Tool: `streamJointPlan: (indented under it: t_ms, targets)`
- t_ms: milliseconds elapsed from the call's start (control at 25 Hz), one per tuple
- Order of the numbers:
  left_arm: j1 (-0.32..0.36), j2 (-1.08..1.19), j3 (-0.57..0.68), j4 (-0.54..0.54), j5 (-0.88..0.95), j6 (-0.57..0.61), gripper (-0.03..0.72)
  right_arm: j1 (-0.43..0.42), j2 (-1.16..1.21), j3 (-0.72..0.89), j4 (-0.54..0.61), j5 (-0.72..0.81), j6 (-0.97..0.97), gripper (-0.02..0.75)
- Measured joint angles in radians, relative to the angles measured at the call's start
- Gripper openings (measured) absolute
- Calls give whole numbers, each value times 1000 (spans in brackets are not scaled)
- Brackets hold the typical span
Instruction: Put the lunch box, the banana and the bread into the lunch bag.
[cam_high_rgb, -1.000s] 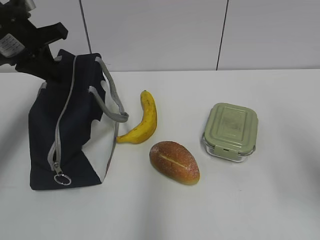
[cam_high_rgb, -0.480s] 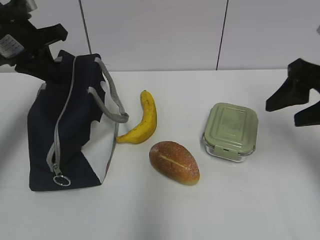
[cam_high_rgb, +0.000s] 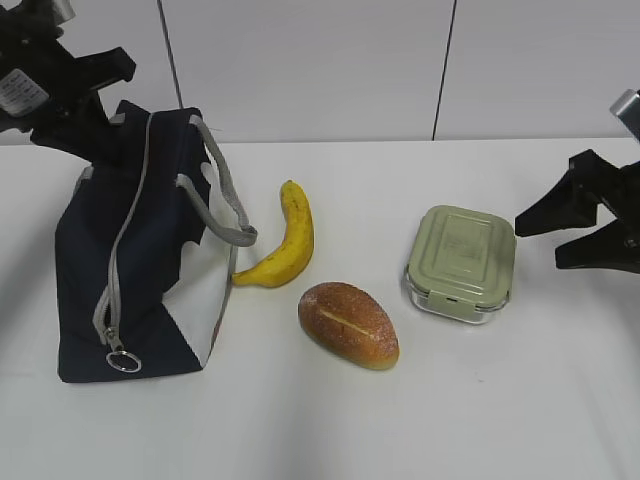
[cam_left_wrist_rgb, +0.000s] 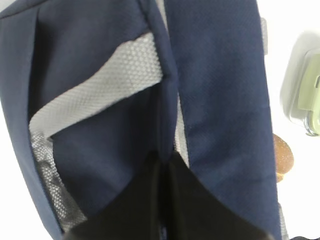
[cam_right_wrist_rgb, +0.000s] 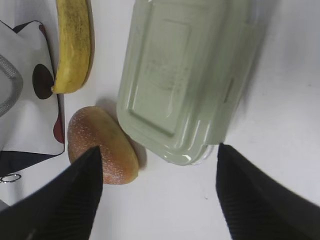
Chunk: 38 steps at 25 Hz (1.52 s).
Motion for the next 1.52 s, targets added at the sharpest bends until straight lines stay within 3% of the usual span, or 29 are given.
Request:
streamJointPlan:
  t_ms: [280,440,800,1240,1520]
  targets:
    - [0,0,0,-2,-1,0,-1,-63,133,-2,88,37,-154,569]
    - [0,0,0,-2,-1,0,-1,-66,201,-9,189,56,-255,603]
    - [0,0,0,-5,-1,0,-1,-66,318,-89,257,82,-333,605]
    - [0,0,0,-6,-2,0,-1,-66,399,-98,340,138,-422,583]
    - [0,0,0,-6,-2,0,-1,-64,424,-100,360,141,-438,519]
